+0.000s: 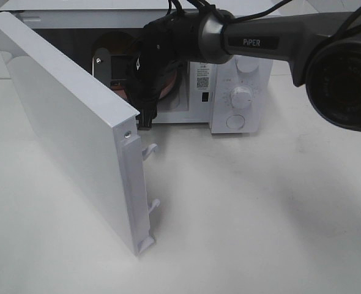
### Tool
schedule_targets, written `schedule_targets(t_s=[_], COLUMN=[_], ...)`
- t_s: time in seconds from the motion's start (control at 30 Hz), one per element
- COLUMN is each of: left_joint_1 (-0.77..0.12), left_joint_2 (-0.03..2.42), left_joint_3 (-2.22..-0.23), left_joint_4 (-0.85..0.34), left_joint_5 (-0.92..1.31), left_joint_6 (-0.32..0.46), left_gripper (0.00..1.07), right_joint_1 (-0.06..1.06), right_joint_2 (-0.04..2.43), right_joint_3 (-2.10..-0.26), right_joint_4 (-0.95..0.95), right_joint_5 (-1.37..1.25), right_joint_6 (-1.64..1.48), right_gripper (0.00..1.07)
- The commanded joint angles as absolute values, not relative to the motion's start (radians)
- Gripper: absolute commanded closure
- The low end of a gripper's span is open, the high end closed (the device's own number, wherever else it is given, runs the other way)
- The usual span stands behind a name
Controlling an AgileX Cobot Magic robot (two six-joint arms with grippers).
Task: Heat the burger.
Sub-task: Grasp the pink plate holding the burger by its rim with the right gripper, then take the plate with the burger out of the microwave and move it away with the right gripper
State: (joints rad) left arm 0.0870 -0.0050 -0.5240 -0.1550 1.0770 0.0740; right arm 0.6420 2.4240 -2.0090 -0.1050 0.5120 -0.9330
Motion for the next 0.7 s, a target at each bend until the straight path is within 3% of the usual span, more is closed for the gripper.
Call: schedule_targets(t_s=[0.03, 0.07, 0.1, 0.13, 0.17, 0.2, 0.3, 0.7], left_joint_1=[0.09, 0.09, 0.09, 0.09, 0.09, 0.09, 0.09, 0.09], left_joint_2=[-0.021, -0.021, -0.021, -0.021, -0.021, -0.021, -0.021, -0.021], left_joint_3=[-0.521, -0.521, -0.521, -0.521, -0.521, -0.521, -0.521, -0.521], left_joint_4=[-0.156, -0.156, -0.156, -0.156, -0.156, -0.156, -0.156, -0.156], left_joint_5=[1.068, 1.068, 1.068, 1.068, 1.068, 1.068, 1.068, 1.068], left_joint_6=[0.069, 0.069, 0.069, 0.069, 0.069, 0.069, 0.069, 0.069], left_gripper=[0.07, 0.07, 0.07, 0.07, 0.07, 0.07, 0.07, 0.07], right_joint_1=[0.64, 0.64, 0.64, 0.64, 0.64, 0.64, 0.64, 0.642], right_joint_2=[2.433, 2.433, 2.433, 2.433, 2.433, 2.433, 2.433, 2.432], right_joint_3=[-2.02, -2.02, -2.02, -2.02, -2.02, -2.02, -2.02, -2.02], right_joint_4=[-0.099, -0.099, -0.099, -0.099, -0.099, -0.099, -0.099, -0.075], right_joint_5=[0.516, 0.516, 0.516, 0.514, 0.514, 0.508, 0.505, 0.563], right_joint_6=[-0.959, -0.963, -0.963, -0.963, -0.963, -0.963, -0.963, -0.996], right_gripper=[0.56, 0.63, 0.63, 0.82, 0.82, 0.96, 1.07, 1.07])
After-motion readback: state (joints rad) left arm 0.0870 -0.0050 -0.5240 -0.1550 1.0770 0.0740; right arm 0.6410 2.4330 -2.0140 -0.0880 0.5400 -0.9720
